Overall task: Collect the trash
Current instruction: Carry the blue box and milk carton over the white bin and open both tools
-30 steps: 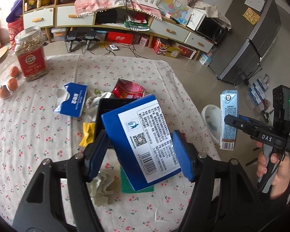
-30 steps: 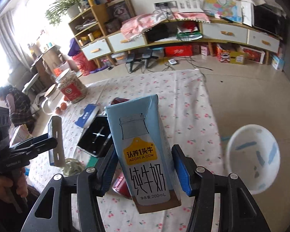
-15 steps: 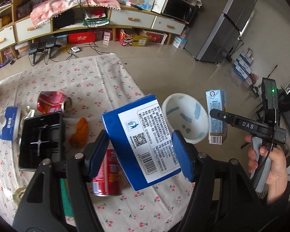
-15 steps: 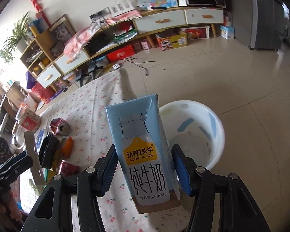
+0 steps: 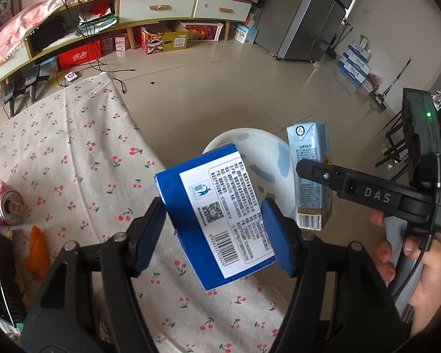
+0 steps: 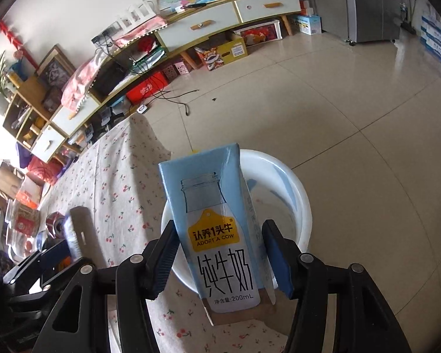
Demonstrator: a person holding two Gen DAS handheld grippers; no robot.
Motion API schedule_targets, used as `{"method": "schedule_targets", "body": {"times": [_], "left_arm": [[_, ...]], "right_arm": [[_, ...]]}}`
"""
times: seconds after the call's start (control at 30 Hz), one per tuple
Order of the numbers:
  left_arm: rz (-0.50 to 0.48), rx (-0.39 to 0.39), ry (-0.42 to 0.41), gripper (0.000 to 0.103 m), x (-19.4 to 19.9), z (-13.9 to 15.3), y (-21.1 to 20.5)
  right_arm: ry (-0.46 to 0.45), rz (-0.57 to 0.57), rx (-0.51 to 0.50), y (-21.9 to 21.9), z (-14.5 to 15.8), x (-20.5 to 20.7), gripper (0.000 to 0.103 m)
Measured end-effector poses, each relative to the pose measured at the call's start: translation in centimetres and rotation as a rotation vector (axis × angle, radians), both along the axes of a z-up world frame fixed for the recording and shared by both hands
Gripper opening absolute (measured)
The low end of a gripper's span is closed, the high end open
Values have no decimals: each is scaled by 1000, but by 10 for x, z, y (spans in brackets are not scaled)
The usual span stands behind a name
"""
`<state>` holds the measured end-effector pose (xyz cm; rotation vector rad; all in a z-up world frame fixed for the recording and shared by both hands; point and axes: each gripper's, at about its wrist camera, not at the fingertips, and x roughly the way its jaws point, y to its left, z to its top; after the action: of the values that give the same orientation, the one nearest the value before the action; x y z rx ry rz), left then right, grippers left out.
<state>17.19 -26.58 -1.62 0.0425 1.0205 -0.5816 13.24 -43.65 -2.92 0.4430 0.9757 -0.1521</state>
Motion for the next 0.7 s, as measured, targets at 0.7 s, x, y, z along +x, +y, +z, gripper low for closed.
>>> {"method": "schedule_targets", "body": {"times": [0.7], "left_arm": [[-83, 26, 9, 83, 4, -20, -58]], "right_arm": [[13, -161, -62, -45, 19, -58, 72]]}}
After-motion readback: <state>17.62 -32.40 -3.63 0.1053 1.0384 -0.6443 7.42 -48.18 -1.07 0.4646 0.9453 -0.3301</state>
